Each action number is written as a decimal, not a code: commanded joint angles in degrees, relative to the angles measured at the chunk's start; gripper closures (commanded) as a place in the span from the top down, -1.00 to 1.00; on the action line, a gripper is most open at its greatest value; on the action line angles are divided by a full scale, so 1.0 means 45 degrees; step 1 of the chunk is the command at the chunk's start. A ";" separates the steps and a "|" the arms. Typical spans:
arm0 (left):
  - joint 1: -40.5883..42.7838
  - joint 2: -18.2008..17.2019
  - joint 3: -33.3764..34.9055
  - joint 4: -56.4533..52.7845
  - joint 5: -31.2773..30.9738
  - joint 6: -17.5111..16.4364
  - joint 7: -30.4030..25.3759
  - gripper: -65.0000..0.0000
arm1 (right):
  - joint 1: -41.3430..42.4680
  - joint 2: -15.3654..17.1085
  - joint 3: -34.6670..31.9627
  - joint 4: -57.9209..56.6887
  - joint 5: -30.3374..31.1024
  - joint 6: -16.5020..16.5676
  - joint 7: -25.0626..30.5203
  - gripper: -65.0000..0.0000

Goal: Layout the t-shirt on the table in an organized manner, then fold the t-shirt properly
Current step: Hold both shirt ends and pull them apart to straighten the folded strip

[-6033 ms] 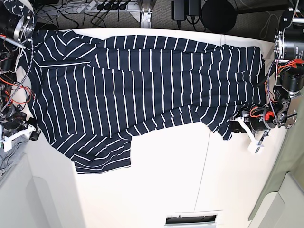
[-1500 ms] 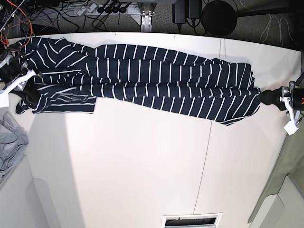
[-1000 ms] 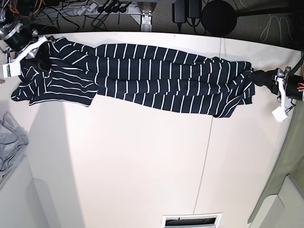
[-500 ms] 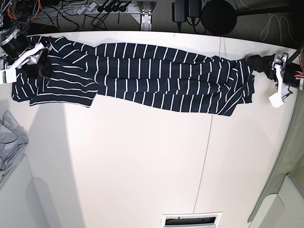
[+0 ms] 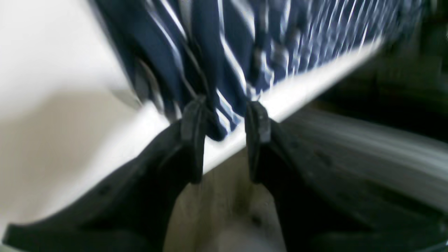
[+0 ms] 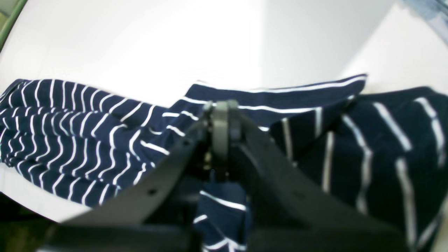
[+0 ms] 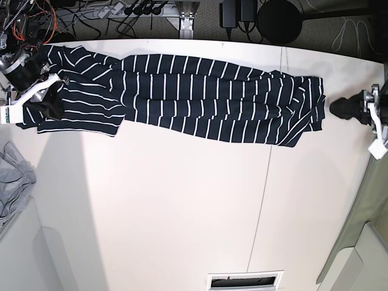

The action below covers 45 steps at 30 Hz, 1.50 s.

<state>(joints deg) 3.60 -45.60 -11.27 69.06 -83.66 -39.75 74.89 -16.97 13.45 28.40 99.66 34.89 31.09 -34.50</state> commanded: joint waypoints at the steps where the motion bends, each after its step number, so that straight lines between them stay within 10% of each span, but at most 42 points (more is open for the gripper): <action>1: -0.0131 -0.0175 -0.0588 0.0165 -0.0267 -0.0056 -0.0355 -0.29 | 0.0063 0.0146 -0.0063 0.0058 0.0146 0.0053 0.0282 -1.00; 6: -0.0083 0.0340 -0.1477 0.0160 0.0913 -0.0056 -0.1229 0.21 | 0.0063 0.0146 -0.0719 -0.0743 0.0146 0.0053 0.0316 -1.00; 18: -0.0087 0.2273 -0.1477 -0.0510 0.6562 -0.0056 -0.4779 0.22 | 0.0063 0.0146 -0.1661 -0.1574 -0.0321 0.0053 0.0379 -1.00; 27: -0.0097 0.2375 -0.1477 -0.1588 0.4386 -0.0056 -0.3716 0.22 | 0.0073 0.0146 -0.1661 -0.1574 -0.0277 0.0053 0.0379 -1.00; 45: -0.0092 0.4065 -0.0291 -0.1588 0.4954 -0.0056 -0.3876 0.16 | 0.0068 0.0146 -0.1661 -0.1574 -0.0078 0.0053 0.0374 -1.00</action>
<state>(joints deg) 3.31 -26.89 -12.60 61.49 -62.46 -40.05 56.40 -16.95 13.47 20.71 91.79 33.43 31.09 -34.04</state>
